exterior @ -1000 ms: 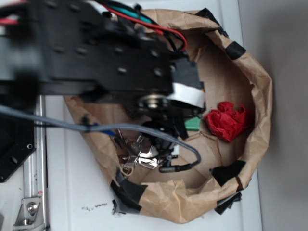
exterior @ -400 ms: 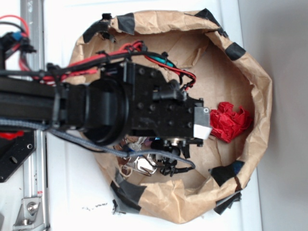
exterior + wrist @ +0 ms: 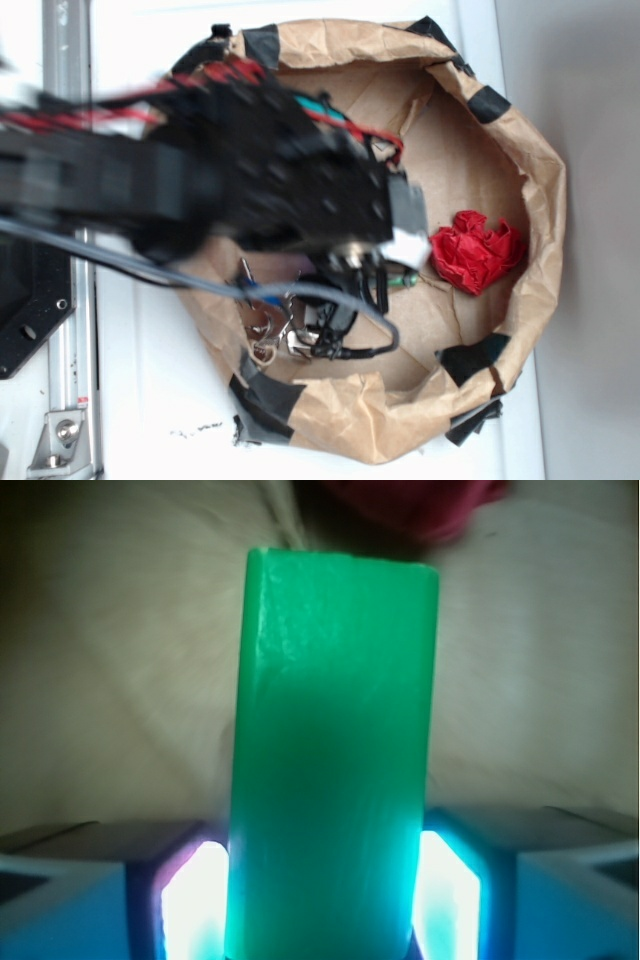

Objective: Grab the green block.

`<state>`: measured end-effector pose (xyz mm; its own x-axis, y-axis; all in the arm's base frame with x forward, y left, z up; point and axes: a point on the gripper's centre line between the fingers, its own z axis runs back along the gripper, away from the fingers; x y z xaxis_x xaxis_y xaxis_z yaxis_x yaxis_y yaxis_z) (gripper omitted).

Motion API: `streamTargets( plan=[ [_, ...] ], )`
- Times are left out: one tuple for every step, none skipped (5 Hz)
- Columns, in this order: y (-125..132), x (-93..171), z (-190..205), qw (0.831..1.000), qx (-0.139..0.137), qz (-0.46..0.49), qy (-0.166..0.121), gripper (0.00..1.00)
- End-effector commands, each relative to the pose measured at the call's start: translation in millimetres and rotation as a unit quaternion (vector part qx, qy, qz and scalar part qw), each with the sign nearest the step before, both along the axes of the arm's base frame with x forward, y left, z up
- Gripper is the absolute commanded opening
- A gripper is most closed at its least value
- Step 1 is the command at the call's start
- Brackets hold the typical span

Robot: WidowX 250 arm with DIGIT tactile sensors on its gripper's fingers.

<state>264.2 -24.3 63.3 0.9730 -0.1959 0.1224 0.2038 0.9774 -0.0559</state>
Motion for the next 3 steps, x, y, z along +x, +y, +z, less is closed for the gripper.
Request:
streamTargets(
  plan=[
    [25.7,-5.5,115.5,0.996,0.031,0.065,-0.053,0.0],
    [5.3,-6.0,131.8,0.992,0.074,0.083,-0.063,0.0],
    [-0.7,-8.3,115.7,0.984,0.1,0.145,-0.025,0.0]
  ],
)
